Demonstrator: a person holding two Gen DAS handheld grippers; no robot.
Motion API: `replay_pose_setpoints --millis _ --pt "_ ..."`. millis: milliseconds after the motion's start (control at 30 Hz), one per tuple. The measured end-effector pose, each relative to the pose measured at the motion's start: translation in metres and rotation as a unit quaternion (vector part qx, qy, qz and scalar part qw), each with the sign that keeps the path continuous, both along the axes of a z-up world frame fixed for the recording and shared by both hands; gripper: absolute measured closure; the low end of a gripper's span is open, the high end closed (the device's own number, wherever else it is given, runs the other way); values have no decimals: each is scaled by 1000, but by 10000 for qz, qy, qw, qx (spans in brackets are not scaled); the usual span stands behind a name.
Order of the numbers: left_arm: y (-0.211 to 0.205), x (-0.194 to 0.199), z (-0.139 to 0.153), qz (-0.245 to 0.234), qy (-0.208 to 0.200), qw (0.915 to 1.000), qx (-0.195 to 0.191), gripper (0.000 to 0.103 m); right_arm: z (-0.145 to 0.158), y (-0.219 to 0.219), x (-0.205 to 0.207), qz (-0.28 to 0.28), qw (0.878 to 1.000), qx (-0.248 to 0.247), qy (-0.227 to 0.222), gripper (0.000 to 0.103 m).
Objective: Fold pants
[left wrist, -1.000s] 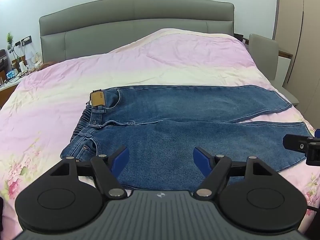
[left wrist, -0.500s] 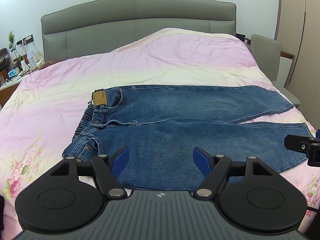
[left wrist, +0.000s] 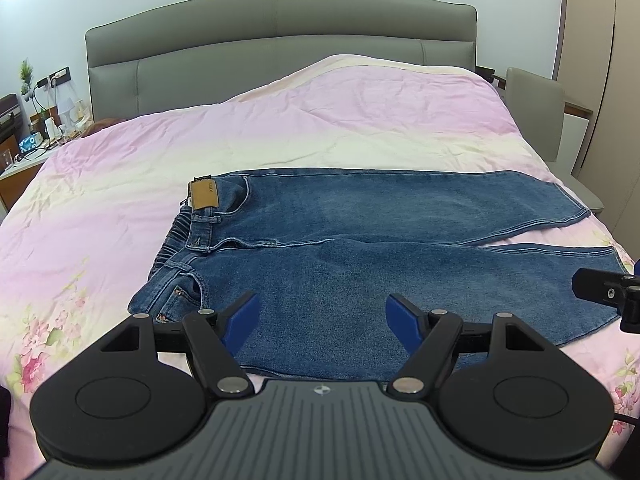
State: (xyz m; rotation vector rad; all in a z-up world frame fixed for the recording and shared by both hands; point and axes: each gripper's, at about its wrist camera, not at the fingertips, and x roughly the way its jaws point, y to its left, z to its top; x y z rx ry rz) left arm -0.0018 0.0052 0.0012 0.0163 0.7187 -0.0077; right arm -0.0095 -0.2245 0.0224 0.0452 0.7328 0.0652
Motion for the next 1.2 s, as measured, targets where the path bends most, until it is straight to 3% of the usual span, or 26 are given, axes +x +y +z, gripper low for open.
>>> replay_pose_setpoints --millis 1200 --pt "0 -3 3 9 -9 10000 -86 18 1 -5 -2 16 10000 85 -7 5"
